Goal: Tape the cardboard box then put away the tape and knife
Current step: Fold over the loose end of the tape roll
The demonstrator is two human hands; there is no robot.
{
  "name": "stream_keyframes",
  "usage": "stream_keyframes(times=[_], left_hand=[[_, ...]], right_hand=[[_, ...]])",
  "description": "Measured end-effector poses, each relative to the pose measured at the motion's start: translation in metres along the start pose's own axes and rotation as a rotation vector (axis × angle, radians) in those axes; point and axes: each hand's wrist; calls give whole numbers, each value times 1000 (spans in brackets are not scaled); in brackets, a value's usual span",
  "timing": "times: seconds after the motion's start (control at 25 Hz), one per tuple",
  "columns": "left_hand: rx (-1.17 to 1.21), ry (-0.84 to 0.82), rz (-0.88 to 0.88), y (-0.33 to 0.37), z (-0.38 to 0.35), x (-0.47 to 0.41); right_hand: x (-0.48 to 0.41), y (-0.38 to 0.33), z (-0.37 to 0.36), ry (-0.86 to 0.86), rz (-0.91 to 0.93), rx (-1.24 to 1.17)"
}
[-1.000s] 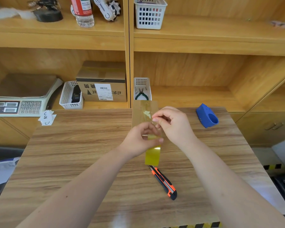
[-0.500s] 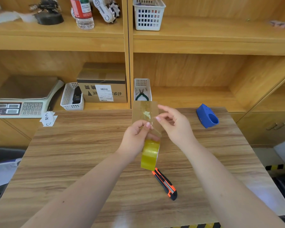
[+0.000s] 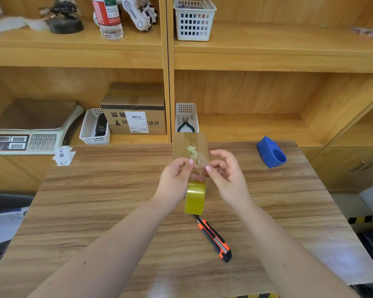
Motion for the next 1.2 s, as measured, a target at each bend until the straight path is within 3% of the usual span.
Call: stream_keyframes(times=[0.24, 0.68, 0.92, 1.2], left_hand=[[23, 14, 36, -1, 1, -1], [146, 112, 95, -5, -2, 1], [38, 233, 73, -8, -4, 2], [-62, 200, 61, -10, -1, 2]], right_hand=[[-12, -2, 0, -11, 41, 159], [-13, -6, 2, 23, -63, 185], [-16, -4, -1, 44, -70, 193], [-22, -1, 2, 35, -85, 371]])
Point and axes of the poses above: each hand's wrist, its own x-axis away from the middle knuckle, its own z-axis out of the back of the hand, y = z × x, and after that the axes turned 14 degrees about -y, right-handed
